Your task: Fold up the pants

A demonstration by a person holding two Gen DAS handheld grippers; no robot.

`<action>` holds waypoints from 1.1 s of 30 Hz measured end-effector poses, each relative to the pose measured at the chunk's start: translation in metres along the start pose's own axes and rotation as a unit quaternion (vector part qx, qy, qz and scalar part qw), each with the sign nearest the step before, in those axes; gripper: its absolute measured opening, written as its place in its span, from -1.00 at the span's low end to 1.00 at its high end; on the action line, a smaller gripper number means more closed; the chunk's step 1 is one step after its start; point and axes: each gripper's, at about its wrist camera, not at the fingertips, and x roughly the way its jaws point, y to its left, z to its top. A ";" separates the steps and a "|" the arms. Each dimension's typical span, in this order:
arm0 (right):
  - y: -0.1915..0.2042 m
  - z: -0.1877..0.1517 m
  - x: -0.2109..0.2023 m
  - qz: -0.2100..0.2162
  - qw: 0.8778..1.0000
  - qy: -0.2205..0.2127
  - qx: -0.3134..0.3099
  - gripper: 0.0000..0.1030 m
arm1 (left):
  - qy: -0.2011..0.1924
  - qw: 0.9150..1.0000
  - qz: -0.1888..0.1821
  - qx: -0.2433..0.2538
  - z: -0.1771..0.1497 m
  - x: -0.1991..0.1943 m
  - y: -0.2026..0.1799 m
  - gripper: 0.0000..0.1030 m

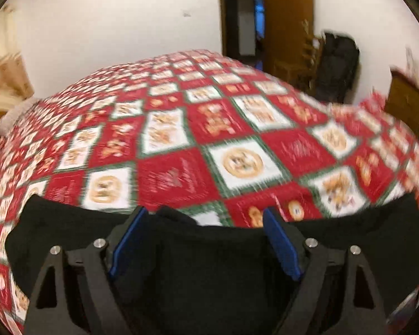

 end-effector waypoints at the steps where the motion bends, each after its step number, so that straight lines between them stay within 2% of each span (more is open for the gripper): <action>1: -0.010 0.006 -0.002 -0.020 1.000 -0.009 0.008 -0.49 | -0.005 1.000 -0.005 -0.011 0.001 -0.010 0.004 0.68; 3: -0.027 0.018 0.004 -0.052 0.998 -0.006 0.021 -0.49 | -0.006 1.000 -0.021 -0.012 -0.003 -0.021 0.001 0.68; 6: -0.036 0.020 0.030 -0.053 0.998 0.030 0.025 -0.49 | 0.000 0.998 -0.062 0.023 -0.020 -0.032 -0.022 0.68; 7: -0.038 0.017 0.042 -0.073 0.996 0.045 0.021 -0.49 | 0.005 0.997 -0.070 0.040 -0.028 -0.032 -0.032 0.68; 9: -0.045 0.012 0.062 -0.116 0.990 0.075 0.029 -0.51 | 0.022 0.996 -0.062 0.063 -0.040 -0.023 -0.045 0.67; 11: -0.052 0.014 0.066 -0.119 0.990 0.055 0.053 -0.52 | 0.050 0.995 -0.052 0.067 -0.048 -0.008 -0.048 0.63; 13: -0.055 0.014 0.063 -0.121 0.989 0.049 0.070 -0.52 | 0.061 0.996 -0.035 0.058 -0.051 0.003 -0.041 0.66; 17: -0.049 0.019 0.053 -0.134 0.987 0.021 0.085 -0.52 | 0.072 0.996 -0.060 0.008 -0.046 0.006 -0.019 0.72; 20: -0.016 0.026 0.045 -0.097 0.995 -0.011 0.025 -0.52 | 0.050 0.998 -0.038 0.005 -0.041 -0.012 -0.006 0.71; 23: 0.014 0.028 0.061 -0.042 0.999 0.009 -0.024 -0.52 | 0.022 1.000 -0.016 -0.008 -0.035 -0.028 0.023 0.71; 25: 0.027 0.027 0.083 -0.033 0.998 0.035 -0.046 -0.52 | 0.013 0.999 0.015 -0.026 -0.032 -0.032 0.050 0.71; 28: 0.036 0.022 0.117 -0.019 0.996 0.071 -0.045 -0.52 | 0.019 0.996 0.051 -0.070 -0.035 -0.032 0.089 0.71; 30: 0.037 0.022 0.128 -0.031 0.997 0.056 -0.044 -0.49 | 0.021 0.992 0.068 -0.109 -0.042 -0.034 0.118 0.71; 33: 0.040 0.026 0.137 -0.046 0.997 0.045 -0.050 -0.46 | 0.024 0.982 0.121 -0.143 -0.053 -0.036 0.155 0.71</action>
